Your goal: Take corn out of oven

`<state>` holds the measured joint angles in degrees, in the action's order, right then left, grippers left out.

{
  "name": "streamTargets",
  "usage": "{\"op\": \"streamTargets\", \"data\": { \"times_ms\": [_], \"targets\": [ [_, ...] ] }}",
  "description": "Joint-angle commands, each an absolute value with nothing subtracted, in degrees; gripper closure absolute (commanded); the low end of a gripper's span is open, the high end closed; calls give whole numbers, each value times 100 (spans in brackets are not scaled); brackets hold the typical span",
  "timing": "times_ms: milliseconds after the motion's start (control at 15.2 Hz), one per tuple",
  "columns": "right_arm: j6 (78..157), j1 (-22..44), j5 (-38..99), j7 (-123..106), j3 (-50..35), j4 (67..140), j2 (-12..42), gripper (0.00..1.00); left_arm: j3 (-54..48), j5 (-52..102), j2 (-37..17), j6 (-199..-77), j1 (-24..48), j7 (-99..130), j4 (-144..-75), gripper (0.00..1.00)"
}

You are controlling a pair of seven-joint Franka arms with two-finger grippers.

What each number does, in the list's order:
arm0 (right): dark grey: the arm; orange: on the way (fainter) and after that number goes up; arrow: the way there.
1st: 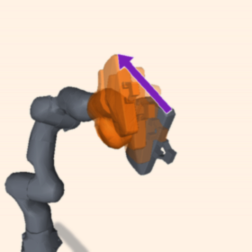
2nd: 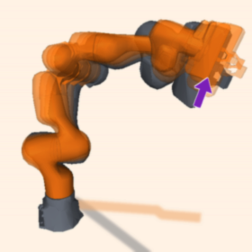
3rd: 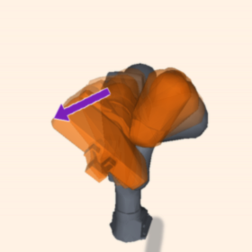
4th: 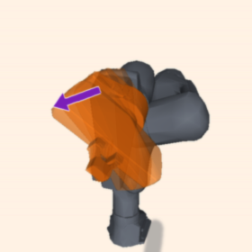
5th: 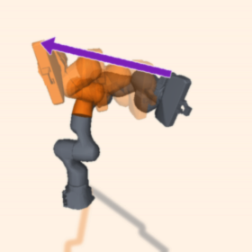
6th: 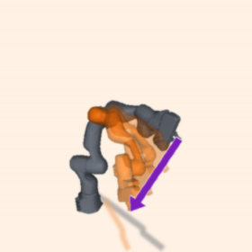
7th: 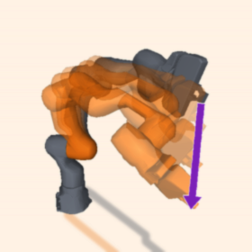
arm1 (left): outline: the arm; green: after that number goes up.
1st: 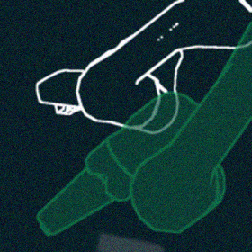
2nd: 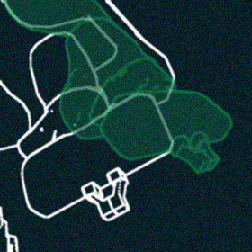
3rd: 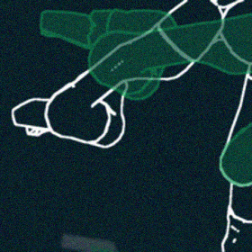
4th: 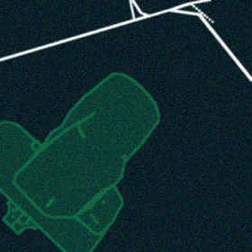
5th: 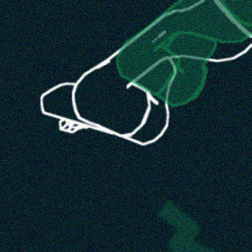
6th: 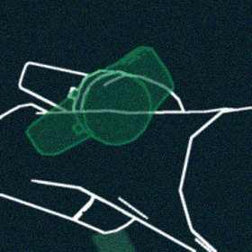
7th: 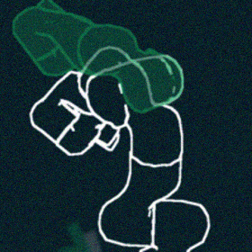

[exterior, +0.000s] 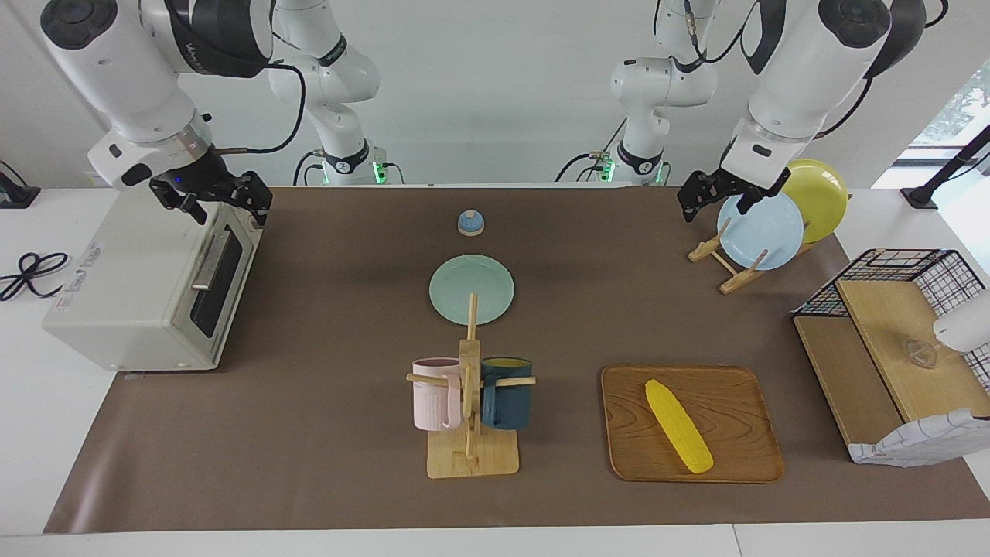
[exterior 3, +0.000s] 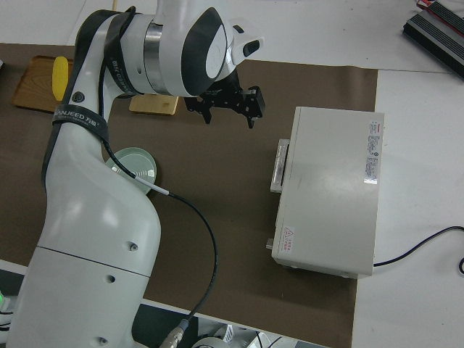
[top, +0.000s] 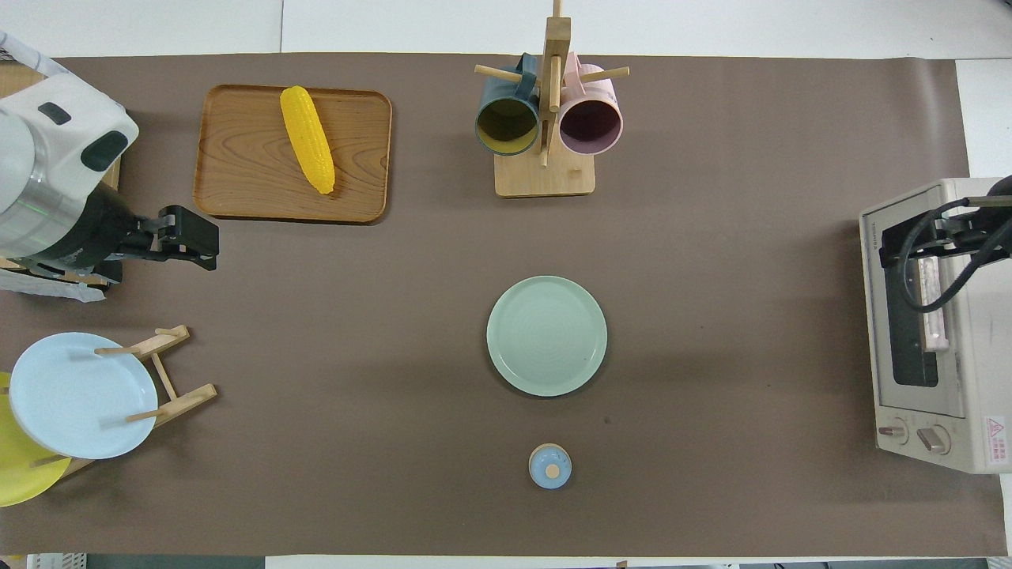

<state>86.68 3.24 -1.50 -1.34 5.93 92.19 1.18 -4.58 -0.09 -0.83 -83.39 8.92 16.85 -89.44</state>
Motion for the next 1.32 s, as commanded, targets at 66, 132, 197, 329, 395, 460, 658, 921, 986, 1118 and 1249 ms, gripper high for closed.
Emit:
{"op": "streamTargets", "data": {
  "times_ms": [66,132,197,329,395,460,658,921,986,1118,1249],
  "targets": [
    [8736,272,-18,-167,589,9396,-26,0,-413,96,166,-8429,967,1740,-9438,0],
    [8736,272,-18,-176,589,9396,-26,0,-413,114,210,-8368,975,1740,-9526,0],
    [8736,272,-26,-167,589,9396,-35,0,-422,132,263,-8245,976,1732,-9571,0],
    [8736,272,-26,-167,589,9396,-35,0,-422,385,229,-8174,967,1749,-9519,0],
    [8736,272,-26,-167,589,9396,-35,0,-422,517,194,-8191,967,1749,-9423,0],
    [8736,272,-18,-176,589,9396,-26,0,-431,527,150,-8191,958,1749,-9291,0],
    [8736,272,-18,-167,589,9396,-35,0,-457,519,-17,-7938,914,1767,-8904,0],
    [8736,272,-18,-176,589,9396,-35,0,-615,510,-9,-7954,809,1749,-8947,0],
    [8736,272,-26,-176,589,9396,-26,0,-615,518,-9,-7954,809,1749,-8939,0],
    [8736,272,-26,-176,589,9396,-26,0,-607,510,-9,-7919,817,1740,-8956,0],
    [8736,272,-18,-167,589,9396,-35,0,-615,475,0,-7866,817,1749,-8956,0]
  ]
}}
